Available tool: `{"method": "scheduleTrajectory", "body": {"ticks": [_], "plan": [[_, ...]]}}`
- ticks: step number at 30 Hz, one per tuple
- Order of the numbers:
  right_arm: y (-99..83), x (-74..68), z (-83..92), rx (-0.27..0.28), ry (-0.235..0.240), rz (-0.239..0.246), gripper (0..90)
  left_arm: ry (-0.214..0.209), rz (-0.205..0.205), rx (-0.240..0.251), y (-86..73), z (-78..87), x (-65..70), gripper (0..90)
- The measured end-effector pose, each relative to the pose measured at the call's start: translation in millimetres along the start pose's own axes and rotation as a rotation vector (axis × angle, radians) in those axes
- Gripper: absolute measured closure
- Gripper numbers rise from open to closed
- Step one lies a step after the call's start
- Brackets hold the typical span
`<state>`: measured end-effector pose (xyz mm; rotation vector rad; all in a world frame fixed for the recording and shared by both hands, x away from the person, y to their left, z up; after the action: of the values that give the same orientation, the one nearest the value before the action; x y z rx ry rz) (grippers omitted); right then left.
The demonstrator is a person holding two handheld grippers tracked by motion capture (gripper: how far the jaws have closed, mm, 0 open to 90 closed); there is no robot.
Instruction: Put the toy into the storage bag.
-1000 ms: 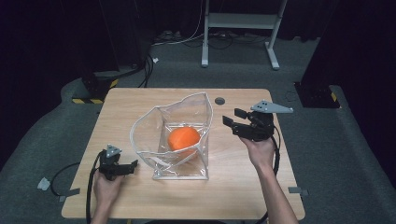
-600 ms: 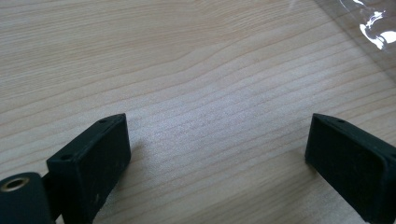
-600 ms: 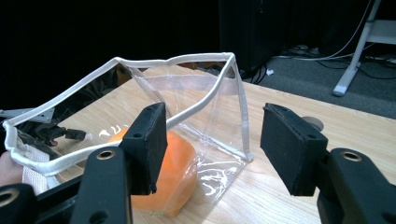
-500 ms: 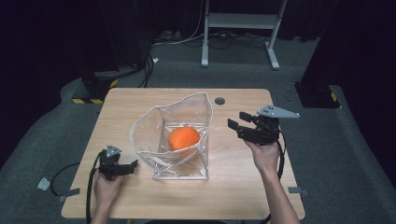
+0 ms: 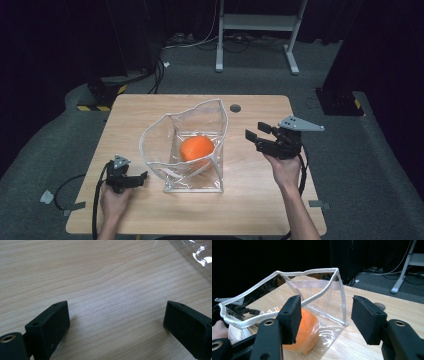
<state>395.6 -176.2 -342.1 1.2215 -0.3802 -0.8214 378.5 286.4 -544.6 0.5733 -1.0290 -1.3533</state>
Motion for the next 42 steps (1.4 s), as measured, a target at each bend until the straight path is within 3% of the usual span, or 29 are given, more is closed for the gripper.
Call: {"method": "scheduleTrajectory", "body": {"ticks": [21, 42], "plan": [[-15.0, -0.1, 4.6, 0.007, 0.001, -0.007, 41.8, 0.000, 0.000, 0.001, 0.0, 0.0, 0.0, 6.8], [-42.9, 4.2, 12.4, 0.009, -0.013, -0.031, 41.8, 0.000, -0.001, -0.001, 0.0, 0.0, 0.0, 6.8]]}}
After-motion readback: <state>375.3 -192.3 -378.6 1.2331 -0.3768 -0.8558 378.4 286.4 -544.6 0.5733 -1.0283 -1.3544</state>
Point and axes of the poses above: each handheld gripper's, and its own axes: z roughly backward along the jaws, y roughly out of its top, x roughly to its right, the point moved 1 cm from there along -z, roughly forward along the jaws, and after that the axes turned 1 degree about x, right-handed, at the moved point
